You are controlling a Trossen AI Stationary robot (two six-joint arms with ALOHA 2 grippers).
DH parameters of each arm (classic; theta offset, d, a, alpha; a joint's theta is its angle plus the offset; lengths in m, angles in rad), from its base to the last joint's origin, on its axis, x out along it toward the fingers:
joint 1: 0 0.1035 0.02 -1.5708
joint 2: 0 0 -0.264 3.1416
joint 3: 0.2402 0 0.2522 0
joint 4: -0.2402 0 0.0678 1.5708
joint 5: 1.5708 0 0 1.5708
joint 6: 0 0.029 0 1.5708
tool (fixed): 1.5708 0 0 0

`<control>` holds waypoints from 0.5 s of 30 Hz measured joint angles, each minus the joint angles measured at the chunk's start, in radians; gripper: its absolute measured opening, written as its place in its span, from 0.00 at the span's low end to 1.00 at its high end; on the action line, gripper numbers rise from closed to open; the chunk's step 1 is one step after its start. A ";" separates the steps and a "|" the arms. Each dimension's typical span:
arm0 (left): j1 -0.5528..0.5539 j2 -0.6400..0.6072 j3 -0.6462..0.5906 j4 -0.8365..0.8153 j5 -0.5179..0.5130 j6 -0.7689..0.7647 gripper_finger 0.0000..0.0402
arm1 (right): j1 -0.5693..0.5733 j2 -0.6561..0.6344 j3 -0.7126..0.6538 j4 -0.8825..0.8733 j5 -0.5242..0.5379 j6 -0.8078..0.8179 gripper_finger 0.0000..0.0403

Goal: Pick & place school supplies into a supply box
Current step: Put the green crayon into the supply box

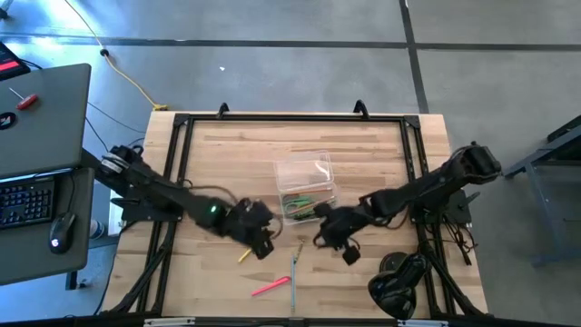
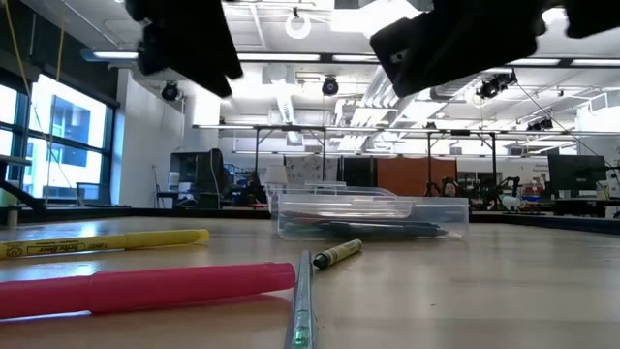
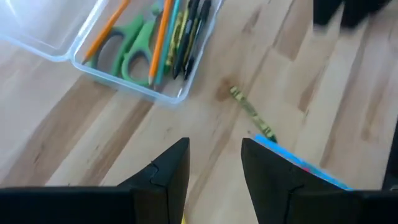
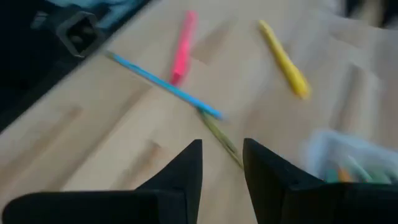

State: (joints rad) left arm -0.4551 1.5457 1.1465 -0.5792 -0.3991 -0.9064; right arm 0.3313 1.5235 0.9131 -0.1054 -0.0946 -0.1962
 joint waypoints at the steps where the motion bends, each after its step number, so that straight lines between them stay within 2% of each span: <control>1: -0.028 0.000 0.000 0.002 -0.044 -0.030 0.44 | 0.014 0.024 0.000 0.042 -0.019 -0.016 0.23; 6: -0.132 0.000 0.000 0.001 -0.198 -0.139 0.44 | 0.055 0.158 0.000 0.286 -0.175 -0.156 0.23; 9: -0.168 0.000 0.000 0.002 -0.242 -0.180 0.44 | 0.046 0.207 0.000 0.372 -0.183 -0.190 0.23; 15: -0.190 0.000 0.000 0.004 -0.246 -0.203 0.44 | -0.018 0.266 0.000 0.422 -0.176 -0.153 0.23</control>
State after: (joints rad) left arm -0.6447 1.5455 1.1465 -0.5755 -0.6449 -1.1091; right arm 0.3137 1.7893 0.9127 0.3164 -0.2710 -0.3488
